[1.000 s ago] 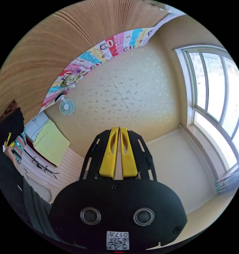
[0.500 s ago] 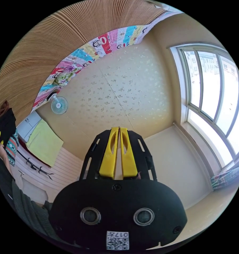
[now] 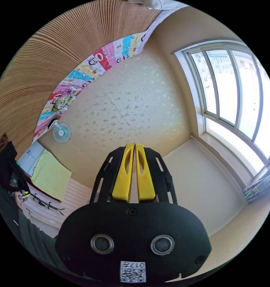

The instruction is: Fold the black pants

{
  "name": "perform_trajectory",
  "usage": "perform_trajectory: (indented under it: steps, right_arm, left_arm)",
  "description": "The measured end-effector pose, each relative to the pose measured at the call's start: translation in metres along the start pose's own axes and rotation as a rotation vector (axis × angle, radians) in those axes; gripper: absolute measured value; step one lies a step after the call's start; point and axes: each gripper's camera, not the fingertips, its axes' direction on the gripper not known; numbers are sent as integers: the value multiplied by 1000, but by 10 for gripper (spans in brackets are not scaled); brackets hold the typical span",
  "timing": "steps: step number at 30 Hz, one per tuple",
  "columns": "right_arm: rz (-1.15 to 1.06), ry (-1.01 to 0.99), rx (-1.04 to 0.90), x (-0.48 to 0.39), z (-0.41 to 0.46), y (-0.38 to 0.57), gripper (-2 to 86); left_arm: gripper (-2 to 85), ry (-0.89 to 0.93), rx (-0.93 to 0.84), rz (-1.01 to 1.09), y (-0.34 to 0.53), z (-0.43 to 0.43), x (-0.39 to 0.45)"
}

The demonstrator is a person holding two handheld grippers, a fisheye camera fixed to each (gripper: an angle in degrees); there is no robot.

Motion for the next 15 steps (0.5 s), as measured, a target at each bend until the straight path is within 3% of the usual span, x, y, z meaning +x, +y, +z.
perform_trajectory:
  steps: [6,12,14,15]
  right_arm:
    - [-288,-25,-507,-6,135,42,-8]
    - [-602,22,-909,1,278,122,-7]
    - [-737,142,-1098,20,341,166,-6]
    - [-771,162,-1098,26,353,175,-6]
  left_arm:
    - [-10,-201,-314,148,-23,33,2]
    - [-8,-580,-777,430,-8,109,-6]
    - [0,-762,-985,518,9,140,-32]
    - [3,-805,-1034,532,13,147,-40]
